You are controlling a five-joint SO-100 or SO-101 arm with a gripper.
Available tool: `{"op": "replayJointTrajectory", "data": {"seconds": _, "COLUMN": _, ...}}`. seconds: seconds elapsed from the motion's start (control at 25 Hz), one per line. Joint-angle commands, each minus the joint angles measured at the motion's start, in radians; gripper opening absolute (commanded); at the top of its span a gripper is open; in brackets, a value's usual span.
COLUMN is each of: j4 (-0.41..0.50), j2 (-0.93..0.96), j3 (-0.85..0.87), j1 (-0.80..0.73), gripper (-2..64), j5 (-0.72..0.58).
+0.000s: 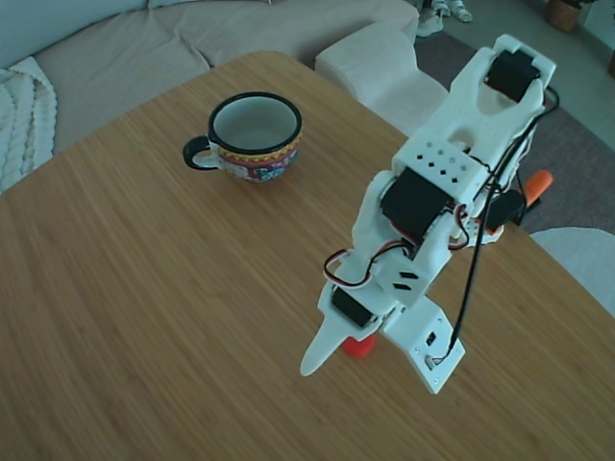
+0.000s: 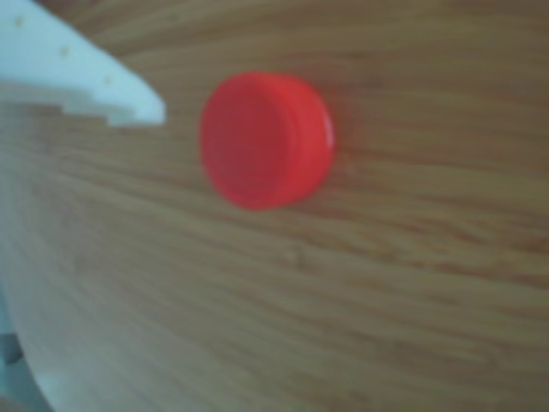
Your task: Grasp a red cap and put it in the cup.
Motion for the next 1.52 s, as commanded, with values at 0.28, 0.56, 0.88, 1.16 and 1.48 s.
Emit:
{"op": "replayJointTrajectory", "data": {"seconds": 0.28, "j4": 0.003, "j2": 0.015, "j3": -0.048, "j1": -0.071, "gripper": 50.5, "j5": -0.006}}
{"op": "replayJointTrajectory", "data": {"seconds": 0.56, "j4": 0.003, "j2": 0.054, "j3": 0.005, "j1": -0.071, "gripper": 50.5, "j5": -0.006}}
{"op": "replayJointTrajectory", "data": {"seconds": 0.88, "j4": -0.002, "j2": 0.167, "j3": 0.109, "j1": -0.069, "gripper": 50.5, "j5": -0.006}}
{"op": "replayJointTrajectory", "data": {"seconds": 1.16, "j4": -0.011, "j2": 0.156, "j3": 0.135, "j1": -0.048, "gripper": 50.5, "j5": -0.005}}
{"op": "replayJointTrajectory", "data": {"seconds": 1.48, "j4": -0.055, "j2": 0.137, "j3": 0.181, "j1": -0.025, "gripper": 50.5, "j5": -0.006}}
